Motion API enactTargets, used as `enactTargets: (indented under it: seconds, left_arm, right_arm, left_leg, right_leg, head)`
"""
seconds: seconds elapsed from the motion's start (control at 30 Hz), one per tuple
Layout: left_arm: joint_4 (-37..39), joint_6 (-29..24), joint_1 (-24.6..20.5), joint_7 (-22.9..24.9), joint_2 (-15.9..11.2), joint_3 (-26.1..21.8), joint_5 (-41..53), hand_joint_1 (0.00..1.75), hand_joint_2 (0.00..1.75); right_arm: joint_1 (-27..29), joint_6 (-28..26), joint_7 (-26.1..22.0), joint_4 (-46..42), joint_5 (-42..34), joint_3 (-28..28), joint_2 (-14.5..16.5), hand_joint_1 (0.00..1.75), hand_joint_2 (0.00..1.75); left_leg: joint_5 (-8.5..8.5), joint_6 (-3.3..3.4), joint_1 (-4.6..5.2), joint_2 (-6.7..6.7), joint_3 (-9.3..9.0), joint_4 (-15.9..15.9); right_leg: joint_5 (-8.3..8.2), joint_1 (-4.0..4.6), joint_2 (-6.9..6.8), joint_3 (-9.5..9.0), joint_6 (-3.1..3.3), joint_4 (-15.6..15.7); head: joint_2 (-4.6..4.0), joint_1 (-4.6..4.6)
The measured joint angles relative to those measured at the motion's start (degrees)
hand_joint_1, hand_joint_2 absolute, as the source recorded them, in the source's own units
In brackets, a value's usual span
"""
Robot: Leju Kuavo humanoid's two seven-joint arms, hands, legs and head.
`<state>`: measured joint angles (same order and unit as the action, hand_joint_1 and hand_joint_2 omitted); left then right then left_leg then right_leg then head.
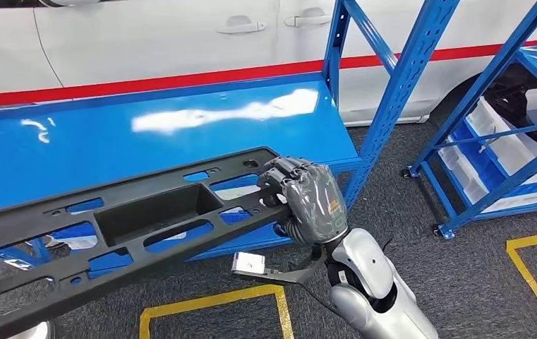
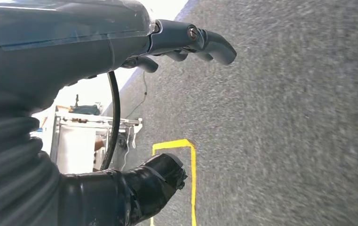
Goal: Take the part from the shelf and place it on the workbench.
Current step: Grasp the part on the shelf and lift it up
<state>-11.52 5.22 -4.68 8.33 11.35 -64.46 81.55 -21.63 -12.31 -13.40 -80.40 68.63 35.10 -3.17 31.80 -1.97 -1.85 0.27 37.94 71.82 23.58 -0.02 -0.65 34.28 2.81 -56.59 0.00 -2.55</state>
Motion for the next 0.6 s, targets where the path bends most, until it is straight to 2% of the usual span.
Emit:
enactTargets:
  seconds: [0.03,0.07,0.1,0.13,0.17,0.23,0.27,0.3,0.33,0.4,0.43,0.47,0.5,0.53,0.57,0.6]
  left_arm:
    - [0.0,0.0,0.0,0.0,-0.06,0.0,0.03,0.0,1.75]
    - [0.0,0.0,-0.04,-0.01,-0.09,0.0,0.04,0.0,1.75]
    - [0.0,0.01,-0.11,-0.03,-0.09,0.0,0.05,0.0,1.75]
    - [0.0,0.03,-0.14,-0.07,-0.06,0.0,0.05,0.0,1.75]
    - [0.01,0.05,-0.15,-0.11,-0.03,0.0,0.05,0.0,1.75]
    - [0.02,0.1,-0.04,-0.15,0.0,0.0,0.04,0.0,1.75]
    - [0.02,0.11,-0.07,-0.15,0.01,0.0,0.04,0.0,1.75]
    - [0.02,0.11,-0.14,-0.15,0.01,0.0,0.04,0.0,1.75]
    - [0.01,0.1,-0.2,-0.15,0.01,0.0,0.04,0.0,1.75]
    - [0.0,0.09,-0.27,-0.15,0.0,0.0,0.04,0.0,1.75]
    - [0.0,0.09,-0.23,-0.15,-0.01,0.0,0.05,0.0,1.75]
    - [0.0,0.09,-0.21,-0.14,-0.01,0.0,0.06,0.0,1.75]
    - [0.0,0.09,-0.2,-0.14,-0.01,0.0,0.07,0.0,1.75]
    - [0.0,0.09,-0.21,-0.13,-0.01,0.0,0.09,0.0,1.75]
    - [0.01,0.09,-0.25,-0.13,0.04,0.0,0.1,0.0,1.75]
    - [0.01,0.1,-0.29,-0.14,0.24,-0.01,0.1,0.0,1.75]
  right_arm:
    - [0.0,0.0,0.0,0.01,0.0,0.11,0.0,1.75,1.75]
    - [0.0,0.0,0.0,0.01,0.0,0.2,0.0,1.75,1.75]
    - [-0.02,-0.01,0.01,0.0,0.0,0.23,0.0,1.75,1.75]
    - [-0.03,-0.01,0.02,-0.01,0.0,0.26,0.0,1.75,1.75]
    - [-0.08,-0.01,0.03,-0.01,0.0,0.28,-0.01,1.75,1.75]
    - [-0.14,0.01,0.04,0.01,0.0,0.32,-0.02,1.75,1.75]
    - [-0.18,0.02,0.03,0.03,0.0,0.34,-0.04,1.75,1.75]
    - [-0.16,0.03,0.02,0.05,0.0,0.37,-0.05,1.75,1.75]
    - [-0.15,0.04,0.02,0.08,-0.01,0.4,-0.06,1.75,1.75]
    - [-0.14,0.08,0.07,0.11,-0.04,0.45,-0.08,1.75,1.75]
    - [-0.14,0.13,0.1,0.16,-0.12,0.46,-0.09,1.75,1.75]
    - [-0.12,0.2,0.14,0.22,-0.23,0.46,-0.1,1.75,1.75]
    - [-0.11,0.3,0.15,0.28,-0.35,0.46,-0.11,1.75,1.75]
    - [-0.14,0.4,0.17,0.34,-0.46,0.46,-0.11,1.75,1.75]
    - [-0.24,0.5,0.19,0.37,-0.53,0.46,-0.11,1.75,1.75]
    - [-0.37,0.63,0.21,0.37,-0.58,0.46,-0.1,1.75,1.75]
  left_leg:
    - [-1.72,-0.35,-0.2,0.01,-1.98,-2.16]
    - [-2.5,-0.8,-0.37,-0.01,-4.23,-5.47]
    - [-2.64,-0.98,-0.41,-0.09,-6.35,-8.76]
    - [-2.24,-0.85,-0.42,-0.28,-7.55,-10.94]
    - [-1.56,-0.48,-0.36,-0.47,-7.99,-11.96]
    - [-1.8,0.78,-0.32,-0.58,-7.4,-11.71]
    - [-2.16,1.34,-0.32,-0.43,-6.99,-11.61]
    - [-2.66,1.86,-0.27,-0.26,-6.42,-11.6]
    - [-3.26,2.36,-0.22,-0.1,-5.72,-11.62]
    - [-4.51,2.97,0.11,0.06,-4.28,-11.6]
    - [-5.15,3.14,0.32,0.11,-3.49,-11.58]
    - [-5.75,3.25,0.56,0.15,-2.71,-11.57]
    - [-6.32,3.32,0.83,0.15,-1.97,-11.58]
    - [-6.86,3.39,1.14,0.13,-1.31,-11.59]
    - [-7.4,3.47,1.34,0.1,-0.78,-11.61]
    - [-7.89,3.46,1.59,0.08,-0.38,-11.64]
  right_leg:
    - [-0.28,-0.25,-0.02,1.08,-0.32,-0.71]
    - [-0.5,-0.46,-0.03,2.1,-0.67,-1.49]
    - [-0.67,-0.45,-0.02,3.07,-1.03,-2.34]
    - [-0.86,-0.37,0.03,3.73,-1.35,-3.04]
    - [-1.12,-0.19,0.12,4.2,-1.67,-3.57]
    - [-1.74,-0.09,0.41,4.62,-2.13,-3.98]
    - [-1.41,-0.17,0.52,4.96,-2.36,-4.3]
    - [-0.1,-0.3,0.59,5.47,-2.57,-5.22]
    - [2.25,-0.4,0.61,6.15,-2.78,-7.18]
    - [8.12,-0.41,0.59,7.76,-3.0,-13.93]
    - [9.96,-0.37,0.59,8.22,-2.93,-17.34]
    - [10.51,-0.26,0.6,8.07,-2.72,-19.49]
    - [9.92,-0.07,0.62,7.05,-2.3,-19.79]
    - [8.64,0.22,0.64,5.01,-1.58,-17.98]
    - [7.43,0.75,0.7,2.03,-0.48,-14.38]
    - [7.03,1.42,0.66,-1.26,0.75,-9.89]
  head:
    - [0.0,-0.01]
    - [0.0,-0.01]
    - [0.0,-0.05]
    - [0.0,-0.02]
    - [0.01,0.02]
    - [0.01,0.15]
    - [0.02,0.17]
    - [0.01,0.2]
    - [0.01,0.22]
    - [0.0,0.26]
    - [0.0,0.25]
    - [0.0,0.25]
    - [0.0,0.25]
    - [0.0,0.25]
    - [0.0,0.24]
    - [0.0,0.22]
